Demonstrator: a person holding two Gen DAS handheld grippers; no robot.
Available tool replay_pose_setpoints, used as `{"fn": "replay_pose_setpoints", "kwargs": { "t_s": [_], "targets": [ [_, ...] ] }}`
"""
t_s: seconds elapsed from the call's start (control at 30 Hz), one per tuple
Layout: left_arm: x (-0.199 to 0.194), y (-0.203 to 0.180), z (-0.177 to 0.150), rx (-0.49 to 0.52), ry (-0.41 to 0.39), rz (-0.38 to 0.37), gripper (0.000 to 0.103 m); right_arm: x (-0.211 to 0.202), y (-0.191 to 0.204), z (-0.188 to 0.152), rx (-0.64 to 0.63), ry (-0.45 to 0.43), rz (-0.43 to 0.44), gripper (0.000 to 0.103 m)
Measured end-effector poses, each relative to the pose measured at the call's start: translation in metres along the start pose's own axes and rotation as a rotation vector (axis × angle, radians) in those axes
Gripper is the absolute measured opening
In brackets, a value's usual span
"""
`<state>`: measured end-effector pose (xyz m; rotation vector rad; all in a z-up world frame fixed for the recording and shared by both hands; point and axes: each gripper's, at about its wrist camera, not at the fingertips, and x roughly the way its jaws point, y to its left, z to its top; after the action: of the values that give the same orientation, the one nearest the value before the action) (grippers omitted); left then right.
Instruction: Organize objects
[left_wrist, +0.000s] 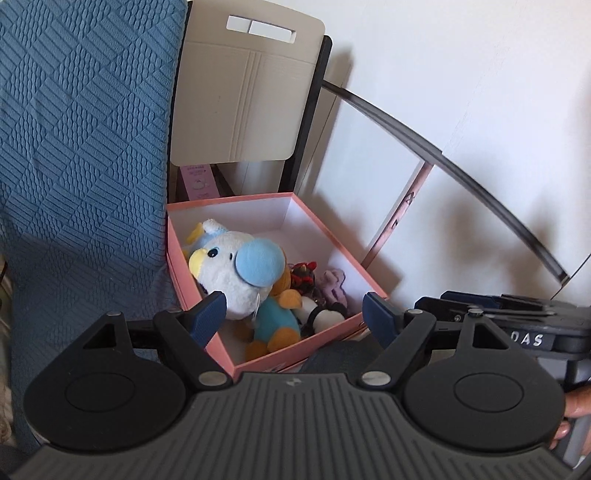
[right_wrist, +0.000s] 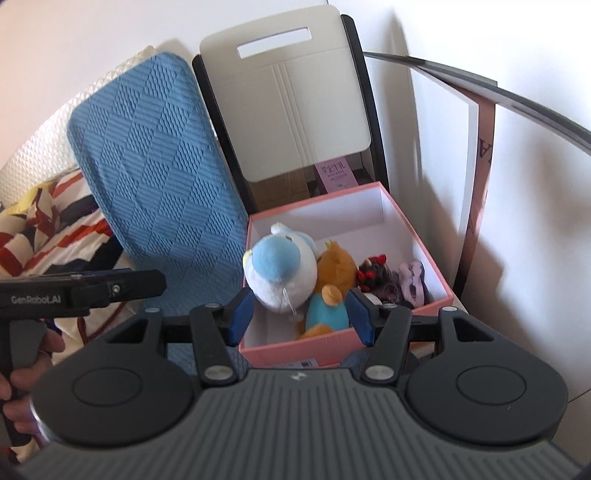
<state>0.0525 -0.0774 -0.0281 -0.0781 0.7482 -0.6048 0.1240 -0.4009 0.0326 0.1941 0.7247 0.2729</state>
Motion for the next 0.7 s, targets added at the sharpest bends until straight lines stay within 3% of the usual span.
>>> {"fn": "replay_pose_setpoints", "kwargs": {
  "t_s": [0.23, 0.33, 0.37, 0.7],
  "targets": [
    [-0.001, -0.005, -0.020, 0.023, -0.018, 0.022, 0.084, -0.002, 0.001, -0.012, 0.014, -0.006, -0.015, 0.059],
    [-0.001, -0.005, -0.023, 0.026, -0.025, 0.034, 0.084, 0.002, 0.002, -0.020, 0.000, 0.000, -0.007, 0.088],
    [0.000, -0.005, -0.024, 0.020, -0.027, 0.032, 0.084, 0.004, 0.001, -0.022, -0.001, 0.004, -0.007, 0.090],
    [-0.001, -0.004, -0.034, -0.032, -0.046, 0.028, 0.084, 0.009, -0.005, -0.029, 0.038, 0.002, -0.045, 0.090]
  ]
}}
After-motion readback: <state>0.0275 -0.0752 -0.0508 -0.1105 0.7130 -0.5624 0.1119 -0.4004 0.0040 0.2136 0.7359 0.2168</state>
